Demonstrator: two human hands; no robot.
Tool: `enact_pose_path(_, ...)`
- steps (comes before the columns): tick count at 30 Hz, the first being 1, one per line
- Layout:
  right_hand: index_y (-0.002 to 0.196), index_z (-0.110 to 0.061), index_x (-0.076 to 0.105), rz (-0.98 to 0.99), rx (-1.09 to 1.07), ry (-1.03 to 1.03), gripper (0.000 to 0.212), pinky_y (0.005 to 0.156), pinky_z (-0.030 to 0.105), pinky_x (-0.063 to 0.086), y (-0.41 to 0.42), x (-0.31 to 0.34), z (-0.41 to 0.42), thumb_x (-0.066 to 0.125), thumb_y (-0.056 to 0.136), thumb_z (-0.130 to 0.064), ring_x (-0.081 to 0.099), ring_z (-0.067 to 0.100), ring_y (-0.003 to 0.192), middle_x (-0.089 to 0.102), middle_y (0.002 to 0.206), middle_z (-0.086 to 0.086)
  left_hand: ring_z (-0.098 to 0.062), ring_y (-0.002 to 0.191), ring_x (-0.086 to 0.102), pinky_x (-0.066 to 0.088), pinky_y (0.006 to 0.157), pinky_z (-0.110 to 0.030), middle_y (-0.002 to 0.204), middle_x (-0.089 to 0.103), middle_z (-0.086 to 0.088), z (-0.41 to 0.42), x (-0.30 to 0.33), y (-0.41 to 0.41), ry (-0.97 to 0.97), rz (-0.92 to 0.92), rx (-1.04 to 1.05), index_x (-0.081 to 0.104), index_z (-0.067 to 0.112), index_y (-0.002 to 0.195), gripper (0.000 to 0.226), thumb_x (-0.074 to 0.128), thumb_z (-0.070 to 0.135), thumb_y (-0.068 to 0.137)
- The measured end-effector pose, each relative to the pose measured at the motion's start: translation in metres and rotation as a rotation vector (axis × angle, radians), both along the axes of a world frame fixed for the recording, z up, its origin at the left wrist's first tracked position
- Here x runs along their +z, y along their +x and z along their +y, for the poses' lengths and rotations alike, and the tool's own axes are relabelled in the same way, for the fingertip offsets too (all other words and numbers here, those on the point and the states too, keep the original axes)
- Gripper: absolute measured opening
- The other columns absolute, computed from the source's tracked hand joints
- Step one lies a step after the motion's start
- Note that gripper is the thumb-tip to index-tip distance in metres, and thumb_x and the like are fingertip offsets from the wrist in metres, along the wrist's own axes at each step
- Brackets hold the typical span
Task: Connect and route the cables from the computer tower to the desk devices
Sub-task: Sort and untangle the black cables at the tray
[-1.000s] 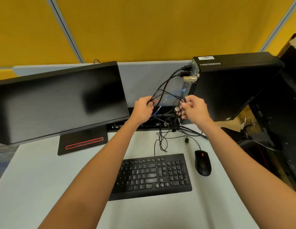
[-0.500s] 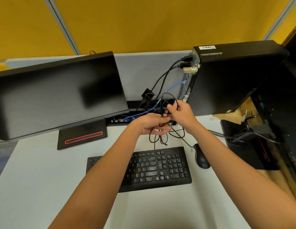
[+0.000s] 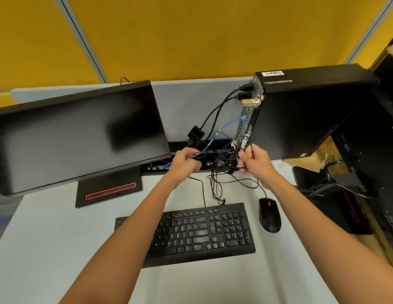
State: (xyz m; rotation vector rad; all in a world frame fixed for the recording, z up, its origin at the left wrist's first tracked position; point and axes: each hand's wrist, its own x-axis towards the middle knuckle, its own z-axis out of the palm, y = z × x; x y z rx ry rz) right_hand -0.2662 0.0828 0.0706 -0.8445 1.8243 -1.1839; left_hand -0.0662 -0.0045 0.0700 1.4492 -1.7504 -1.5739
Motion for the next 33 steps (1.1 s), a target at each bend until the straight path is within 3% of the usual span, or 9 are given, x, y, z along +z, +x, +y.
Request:
enact_pose_path(5,0.074,-0.017,0.034,0.092,0.082,-0.166,0.029,0.047,0.022,0.044,0.019,0.033,-0.015,0.049,0.096,-0.004,0.054,0.009,0.054,0.067,0.078,0.003,-0.008,0.086,0.046,0.033,0.083,-0.034,0.090,0.054,0.013,0.002,0.032,-0.043,-0.690,-0.360,-0.222,0.058,0.029,0.094,0.031,0.062,0.056,0.079)
enact_pose_path(7,0.074,-0.016,0.035,0.113,0.081,-0.230,0.028,0.047,0.020,0.043,0.020,0.044,-0.017,0.051,0.094,-0.004,0.056,-0.001,0.053,0.068,0.083,0.012,-0.014,0.067,0.052,0.045,0.072,-0.035,0.071,0.058,0.005,-0.003,0.040,-0.048,-0.528,-0.191,-0.293,0.056,0.025,0.078,0.015,0.067,0.034,0.084)
enact_pose_path(10,0.073,-0.013,0.039,0.273,-0.040,-0.266,0.026,0.059,0.027,0.044,0.011,0.041,-0.014,0.059,0.090,-0.009,0.063,0.002,0.065,0.065,0.077,0.012,-0.020,0.069,0.059,0.055,0.072,-0.042,0.080,0.065,-0.012,-0.012,0.046,-0.047,-0.462,-0.148,-0.357,0.066,0.013,0.089,0.003,0.066,0.014,0.086)
enact_pose_path(14,0.070,-0.013,0.041,0.563,-0.257,-0.132,0.041,0.052,0.028,0.033,-0.010,0.025,-0.005,0.074,0.083,-0.036,0.042,0.013,0.054,0.047,0.060,-0.001,-0.009,0.075,0.060,0.047,0.069,-0.019,0.085,0.066,-0.001,-0.017,0.050,-0.040,-0.505,-0.165,-0.353,0.072,0.010,0.099,0.016,0.063,0.003,0.088)
enact_pose_path(18,0.060,-0.016,0.037,0.823,-0.220,0.057,0.053,0.048,0.025,0.033,-0.012,0.011,-0.001,0.066,0.082,-0.055,0.043,0.020,0.052,0.046,0.054,0.000,-0.010,0.078,0.062,0.052,0.074,-0.020,0.087,0.064,0.001,-0.016,0.038,-0.036,-0.577,-0.178,-0.249,0.073,0.012,0.096,0.023,0.059,-0.003,0.086)
enact_pose_path(23,0.086,-0.017,0.045,0.871,0.067,0.166,0.029,0.074,0.037,0.045,0.006,0.013,-0.011,0.072,0.082,-0.027,0.051,0.025,0.086,0.049,0.098,0.005,-0.016,0.084,0.061,0.051,0.075,-0.030,0.095,0.064,-0.002,-0.013,0.025,-0.040,-0.628,-0.273,-0.203,0.067,0.015,0.097,0.026,0.053,-0.005,0.087)
enact_pose_path(26,0.120,-0.018,0.045,1.040,0.182,-0.006,0.051,0.091,0.040,0.040,0.027,0.023,-0.023,0.072,0.076,-0.017,0.047,0.025,0.107,0.044,0.122,0.006,-0.022,0.083,0.057,0.049,0.074,-0.035,0.087,0.060,0.000,-0.005,0.021,-0.050,-0.584,-0.289,-0.404,0.060,0.014,0.096,0.022,0.057,-0.004,0.084)
enact_pose_path(30,0.106,-0.014,0.052,0.875,0.353,-0.124,0.028,0.079,0.044,0.048,0.032,0.023,-0.035,0.056,0.082,-0.001,0.057,0.028,0.092,0.058,0.102,0.005,-0.015,0.070,0.054,0.051,0.068,-0.032,0.090,0.060,-0.002,-0.011,0.026,-0.048,-0.597,-0.147,-0.314,0.053,0.014,0.089,0.028,0.066,-0.007,0.075)
enact_pose_path(33,0.092,-0.014,0.062,0.769,0.218,-0.094,0.019,0.073,0.031,0.042,0.010,0.007,-0.031,0.050,0.087,0.000,0.051,0.021,0.083,0.055,0.093,0.005,-0.010,0.071,0.058,0.049,0.067,-0.010,0.107,0.055,-0.004,-0.026,0.024,-0.027,-0.576,-0.101,-0.148,0.058,0.012,0.097,0.033,0.074,-0.006,0.074)
